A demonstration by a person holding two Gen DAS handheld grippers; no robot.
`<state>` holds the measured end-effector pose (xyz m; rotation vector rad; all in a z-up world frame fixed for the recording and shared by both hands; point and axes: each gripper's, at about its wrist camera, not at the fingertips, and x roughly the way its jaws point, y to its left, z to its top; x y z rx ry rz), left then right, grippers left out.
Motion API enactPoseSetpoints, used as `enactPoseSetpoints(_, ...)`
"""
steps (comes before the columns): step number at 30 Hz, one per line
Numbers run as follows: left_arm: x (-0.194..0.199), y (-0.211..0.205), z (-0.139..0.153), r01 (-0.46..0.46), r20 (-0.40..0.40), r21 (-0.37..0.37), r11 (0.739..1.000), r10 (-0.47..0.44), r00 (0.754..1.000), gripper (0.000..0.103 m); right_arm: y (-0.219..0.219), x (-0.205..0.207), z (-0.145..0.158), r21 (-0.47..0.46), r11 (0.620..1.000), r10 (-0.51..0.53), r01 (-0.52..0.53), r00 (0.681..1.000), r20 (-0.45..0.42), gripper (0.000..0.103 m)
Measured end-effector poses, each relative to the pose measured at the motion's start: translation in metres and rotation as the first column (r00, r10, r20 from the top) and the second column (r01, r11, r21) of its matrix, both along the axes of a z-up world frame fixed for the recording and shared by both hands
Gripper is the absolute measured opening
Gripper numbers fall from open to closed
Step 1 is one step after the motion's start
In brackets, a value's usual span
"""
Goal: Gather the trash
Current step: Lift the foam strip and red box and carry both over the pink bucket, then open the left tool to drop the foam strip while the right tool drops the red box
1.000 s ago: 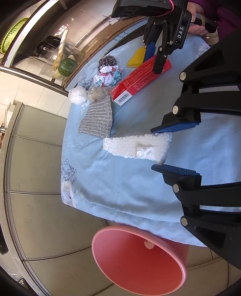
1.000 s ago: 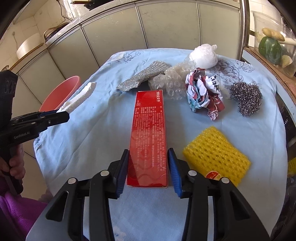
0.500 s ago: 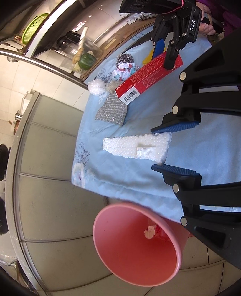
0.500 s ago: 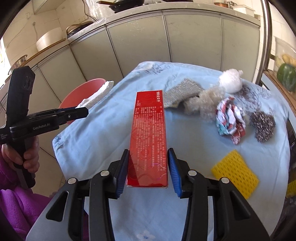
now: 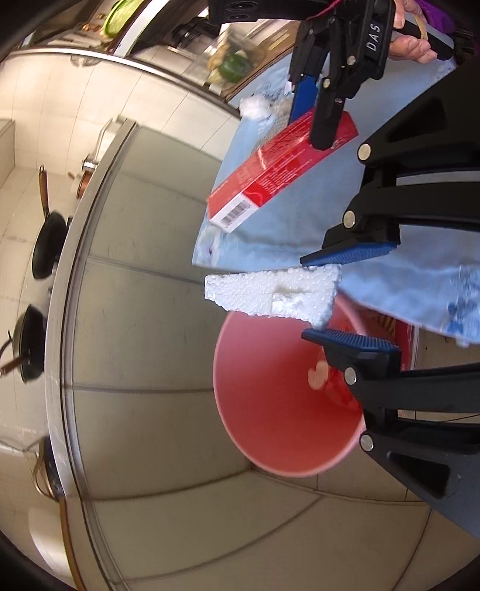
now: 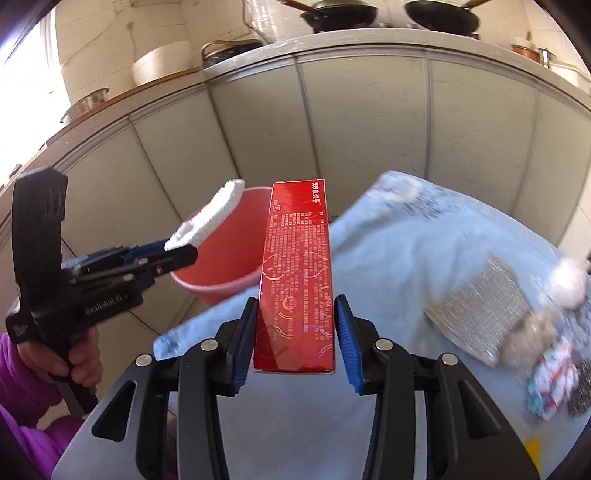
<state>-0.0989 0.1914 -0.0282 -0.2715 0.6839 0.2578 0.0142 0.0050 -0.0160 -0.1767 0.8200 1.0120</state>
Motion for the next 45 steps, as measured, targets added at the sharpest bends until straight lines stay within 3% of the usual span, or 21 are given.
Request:
enactPoseSetpoints(5, -0.005, 0.022, -0.011, -0.07, -0.038, -0.018, 0.997, 0.069, 0.997, 0.033, 0.041, 0.007, 0.0, 0.005, 0.999, 0.052, -0.052, 0.998, -0.033, 0.042)
enactPoseSetpoints(17, -0.005, 0.049, -0.035, -0.145, -0.091, -0.022, 0.989, 0.142, 0.986, 0.033, 0.107, 0.008, -0.013, -0.053, 0.991, 0.119, -0.122, 0.991, -0.055, 0.042)
enactPoseSetpoints(32, 0.011, 0.057, -0.054, -0.178, -0.166, -0.011, 0.984, 0.174, 0.971, 0.033, 0.151, 0.012, -0.035, -0.178, 0.975, 0.12, -0.136, 0.988, -0.097, 0.042)
enactPoseSetpoints(45, 0.022, 0.06, -0.064, -0.198, -0.202, -0.002, 0.98, 0.193, 0.96, 0.038, 0.169, 0.016, -0.052, -0.191, 0.974, 0.093, -0.119, 0.986, -0.139, 0.043)
